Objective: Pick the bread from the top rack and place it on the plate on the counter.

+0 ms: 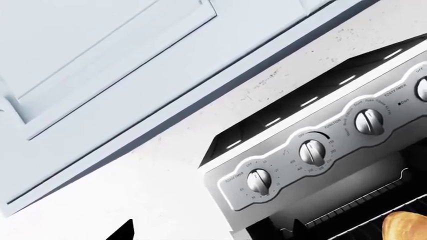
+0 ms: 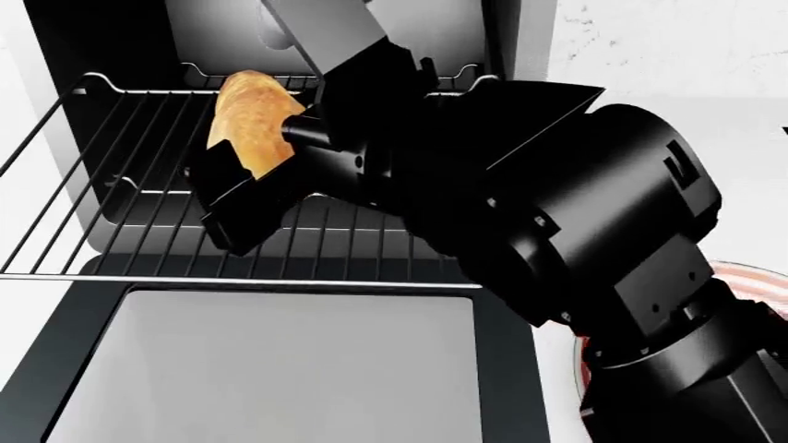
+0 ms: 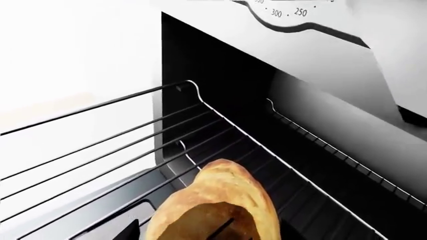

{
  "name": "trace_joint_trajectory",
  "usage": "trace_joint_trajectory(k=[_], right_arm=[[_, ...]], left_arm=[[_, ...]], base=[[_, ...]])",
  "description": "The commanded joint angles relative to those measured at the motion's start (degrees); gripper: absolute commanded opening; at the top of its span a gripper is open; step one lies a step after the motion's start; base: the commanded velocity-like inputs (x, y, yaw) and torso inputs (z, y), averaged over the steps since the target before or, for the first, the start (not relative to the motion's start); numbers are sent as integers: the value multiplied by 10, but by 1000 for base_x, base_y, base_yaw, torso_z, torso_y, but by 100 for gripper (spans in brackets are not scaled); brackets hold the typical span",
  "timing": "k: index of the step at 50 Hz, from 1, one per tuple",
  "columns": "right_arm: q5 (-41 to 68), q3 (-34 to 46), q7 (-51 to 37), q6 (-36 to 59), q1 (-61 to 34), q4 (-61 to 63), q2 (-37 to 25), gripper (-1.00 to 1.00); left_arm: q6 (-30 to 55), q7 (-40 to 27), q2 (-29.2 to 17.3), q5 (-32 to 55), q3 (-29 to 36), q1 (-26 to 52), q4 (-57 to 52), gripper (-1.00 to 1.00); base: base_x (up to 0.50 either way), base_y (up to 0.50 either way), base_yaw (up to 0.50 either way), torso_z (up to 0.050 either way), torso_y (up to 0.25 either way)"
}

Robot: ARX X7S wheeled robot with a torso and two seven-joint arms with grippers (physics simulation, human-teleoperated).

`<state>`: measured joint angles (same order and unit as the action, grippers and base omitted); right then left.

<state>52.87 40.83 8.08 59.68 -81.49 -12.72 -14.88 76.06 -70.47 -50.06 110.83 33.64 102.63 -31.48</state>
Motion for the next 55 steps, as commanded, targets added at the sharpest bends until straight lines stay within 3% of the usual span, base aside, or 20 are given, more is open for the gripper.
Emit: trace_joint_trajectory(k=[1, 2, 19, 35, 43, 55], right_arm=[[-7, 4, 28, -4, 8, -13, 19, 100], [-7, 4, 27, -6, 10, -11, 19, -100], [17, -22, 3, 1, 6, 16, 11, -100], [89, -123, -89, 34, -13, 136, -46, -100], [155, -178, -170, 92, -11, 239, -106, -100], [209, -215, -216, 129, -9, 276, -152, -100]], left_arm=[[-13, 16, 11, -11, -10, 2, 1, 100], [-13, 16, 10, -10, -10, 3, 0, 100], [-17, 26, 1, -19, -10, -2, -4, 100], [-22, 28, -1, -20, -7, -2, -8, 100], [-25, 22, -1, -11, -3, 7, -7, 100], [-31, 7, 5, 5, 6, 25, -5, 100]], base=[[0, 0, 0, 0, 0], [0, 0, 0, 0, 0], [0, 0, 0, 0, 0], [0, 0, 0, 0, 0], [0, 0, 0, 0, 0], [0, 0, 0, 0, 0]])
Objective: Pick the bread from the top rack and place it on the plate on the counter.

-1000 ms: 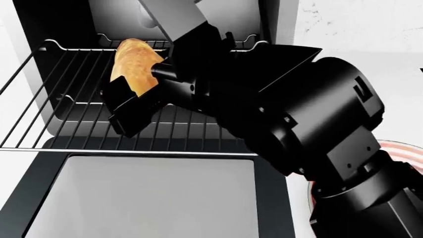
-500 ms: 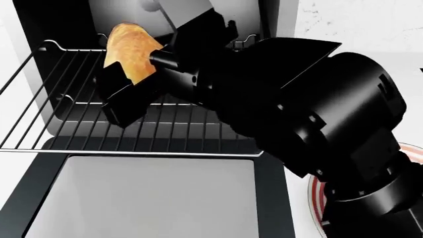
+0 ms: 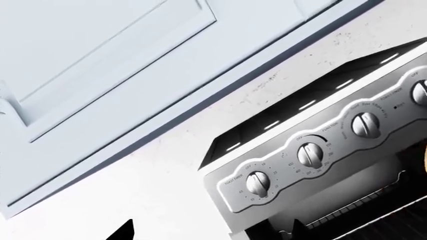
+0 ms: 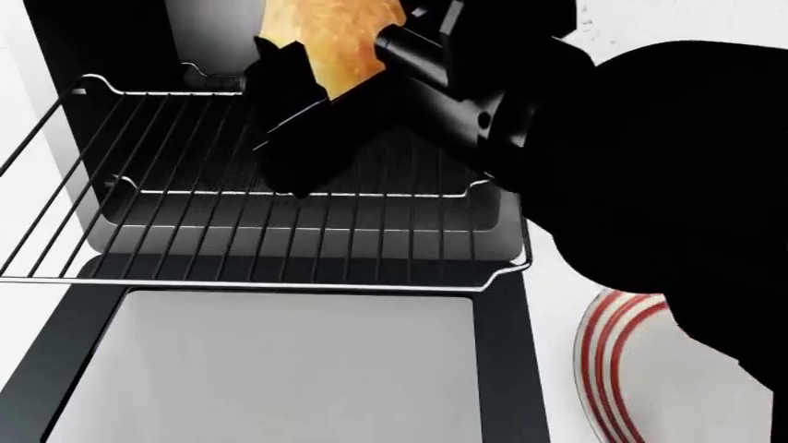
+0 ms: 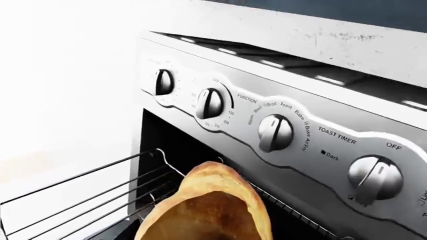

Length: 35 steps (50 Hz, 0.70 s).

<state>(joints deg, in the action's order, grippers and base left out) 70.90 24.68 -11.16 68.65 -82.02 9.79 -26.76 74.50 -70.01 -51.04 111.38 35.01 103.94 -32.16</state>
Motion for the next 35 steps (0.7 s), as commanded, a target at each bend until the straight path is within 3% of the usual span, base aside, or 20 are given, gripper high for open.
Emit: trace_joint_trajectory(k=[1, 4, 16, 35], right_arm=[[39, -59, -31, 48, -10, 53, -37, -100], [112, -121, -102, 77, -5, 83, -102, -100], [245, -155, -230, 103, -20, 95, -147, -100], [275, -158, -251, 133, -8, 100, -253, -100]], left_arm=[[-15, 2, 15, 1, -7, 15, 2, 100], [-12, 3, 18, 2, -6, 27, 8, 100], [-17, 3, 20, 0, -2, 25, 5, 100], [-25, 10, 22, -12, 0, 19, 2, 100]], base=[[0, 0, 0, 0, 0], [0, 0, 0, 0, 0], [0, 0, 0, 0, 0], [0, 0, 0, 0, 0]])
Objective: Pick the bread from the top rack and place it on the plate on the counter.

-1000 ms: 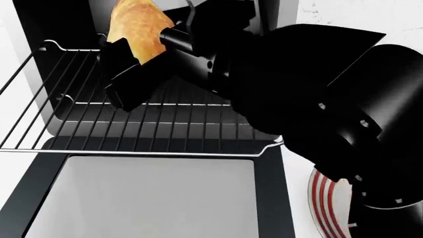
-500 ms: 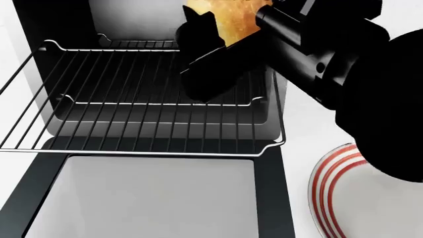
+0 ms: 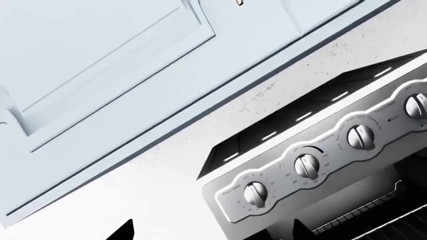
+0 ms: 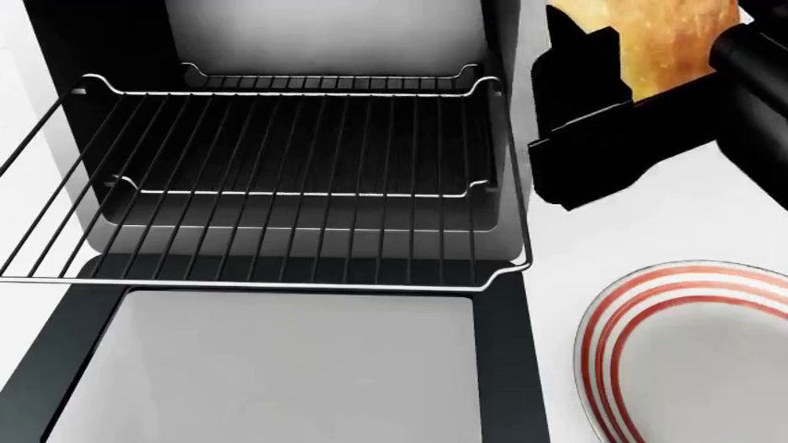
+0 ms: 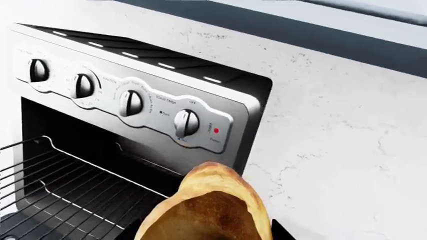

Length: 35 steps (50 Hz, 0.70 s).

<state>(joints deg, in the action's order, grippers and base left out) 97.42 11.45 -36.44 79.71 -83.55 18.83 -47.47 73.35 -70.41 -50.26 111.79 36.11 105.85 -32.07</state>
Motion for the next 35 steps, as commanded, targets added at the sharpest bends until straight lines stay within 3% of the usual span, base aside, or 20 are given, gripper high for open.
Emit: trace_joint_trajectory(k=[1, 17, 23, 35], right_arm=[[10, -27, 3, 23, 9, 11, -49, -100], [0, -47, 22, 28, 60, 15, -138, -100], [9, -26, 28, 58, 27, 4, -168, -100], [30, -67, 41, 15, 158, 42, -225, -100]], left_arm=[[-14, 14, 16, -18, -11, 0, 2, 100], [-17, 25, 22, -31, -7, -3, 3, 100], [-20, 25, 21, -32, -7, -5, 2, 100], [-26, 21, 21, -29, -3, -8, -4, 100]], base=[[0, 0, 0, 0, 0], [0, 0, 0, 0, 0], [0, 0, 0, 0, 0], [0, 0, 0, 0, 0]])
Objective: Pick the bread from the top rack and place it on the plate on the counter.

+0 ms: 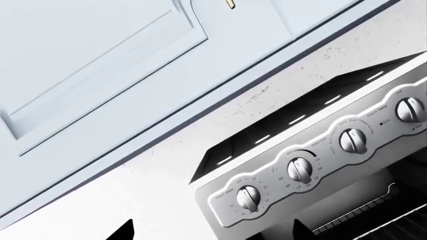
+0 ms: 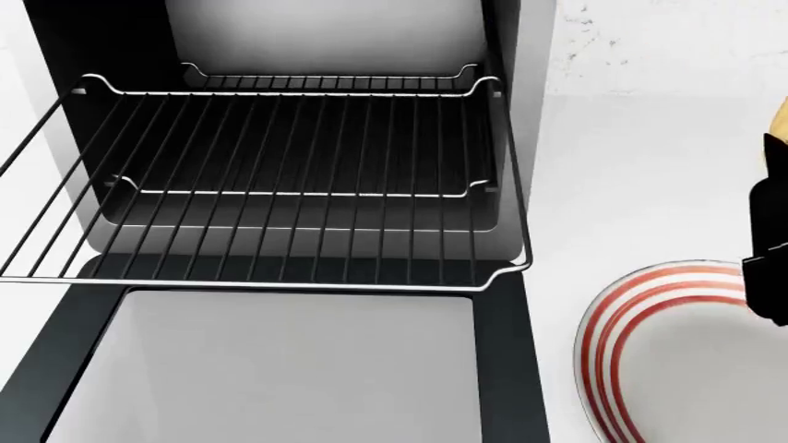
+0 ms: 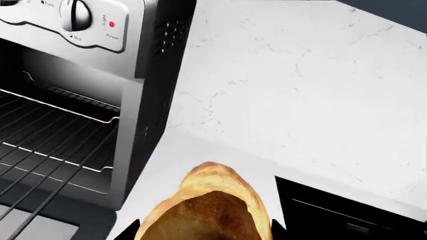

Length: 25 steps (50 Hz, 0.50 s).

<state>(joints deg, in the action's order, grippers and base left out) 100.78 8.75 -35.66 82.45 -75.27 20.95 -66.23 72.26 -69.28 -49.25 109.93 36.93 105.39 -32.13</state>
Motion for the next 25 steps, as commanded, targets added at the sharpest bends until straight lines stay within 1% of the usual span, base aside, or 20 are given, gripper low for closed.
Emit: trace_joint_trajectory(k=[1, 3, 11, 12, 17, 20, 25], right_arm=[[-9, -43, 39, -14, 82, 23, -38, -100], [-3, -53, 39, -22, 103, 30, -45, -100], [-18, -61, 50, -32, 138, 36, -50, -100], [-27, -67, 56, -37, 156, 40, -52, -100], [-42, -78, 67, -46, 189, 39, -56, -100], [-59, -99, 79, -61, 244, 43, -59, -100], [-77, -101, 90, -70, 267, 40, -53, -100]], left_arm=[[-16, 9, 11, -10, -11, -4, -4, 100], [-16, 9, 12, -9, -9, -2, -3, 100], [-18, 11, 13, -13, -7, -5, -4, 100], [-18, 12, 12, -13, -7, -4, -3, 100], [-17, 13, 13, -14, -5, -1, -1, 100], [-18, 14, 13, -16, -5, -2, -2, 100], [-17, 15, 13, -17, -3, -1, -1, 100]], base=[[0, 0, 0, 0, 0], [0, 0, 0, 0, 0], [0, 0, 0, 0, 0], [0, 0, 0, 0, 0], [0, 0, 0, 0, 0], [0, 0, 0, 0, 0], [0, 0, 0, 0, 0]])
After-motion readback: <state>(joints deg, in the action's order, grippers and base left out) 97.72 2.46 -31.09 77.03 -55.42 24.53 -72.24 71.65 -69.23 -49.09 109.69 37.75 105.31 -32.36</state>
